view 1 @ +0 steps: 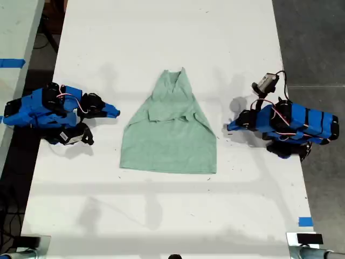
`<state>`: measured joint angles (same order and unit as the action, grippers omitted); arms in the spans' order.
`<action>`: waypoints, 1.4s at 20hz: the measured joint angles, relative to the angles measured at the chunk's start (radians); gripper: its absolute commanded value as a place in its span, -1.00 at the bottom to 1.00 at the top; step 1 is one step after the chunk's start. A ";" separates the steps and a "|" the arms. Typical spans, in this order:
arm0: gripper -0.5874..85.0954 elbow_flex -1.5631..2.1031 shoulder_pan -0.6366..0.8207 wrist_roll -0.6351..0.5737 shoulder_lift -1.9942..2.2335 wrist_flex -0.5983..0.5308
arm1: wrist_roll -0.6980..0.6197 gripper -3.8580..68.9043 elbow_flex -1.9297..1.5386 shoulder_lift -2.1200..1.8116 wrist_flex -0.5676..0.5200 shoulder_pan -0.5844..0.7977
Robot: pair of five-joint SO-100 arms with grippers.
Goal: Fold t shirt
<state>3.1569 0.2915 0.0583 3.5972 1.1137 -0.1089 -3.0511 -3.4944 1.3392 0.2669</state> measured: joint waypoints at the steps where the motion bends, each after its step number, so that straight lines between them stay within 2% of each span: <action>1: -0.99 0.006 0.000 0.000 0.000 0.000 | 0.000 -0.87 0.000 0.000 0.011 0.000; 6: -0.97 0.009 0.003 0.006 0.000 -0.002 | 0.009 -0.88 0.000 0.000 0.034 0.000; 8: -0.84 0.009 0.003 0.006 0.000 -0.002 | 0.034 -0.88 0.000 -0.003 0.041 0.000; 11: -0.79 0.009 -0.048 0.006 0.000 -0.002 | 0.049 -0.90 0.000 -0.005 0.046 0.025; 16: -0.76 0.009 -0.103 0.006 0.000 -0.002 | 0.025 -0.90 0.000 -0.005 0.046 0.064; 28: -0.72 0.041 -0.097 0.006 0.000 -0.002 | 0.012 -0.90 0.000 -0.005 0.048 0.072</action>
<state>3.1983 0.1948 0.0644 3.5972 1.1121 -0.0966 -3.0511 -3.4990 1.3867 0.3390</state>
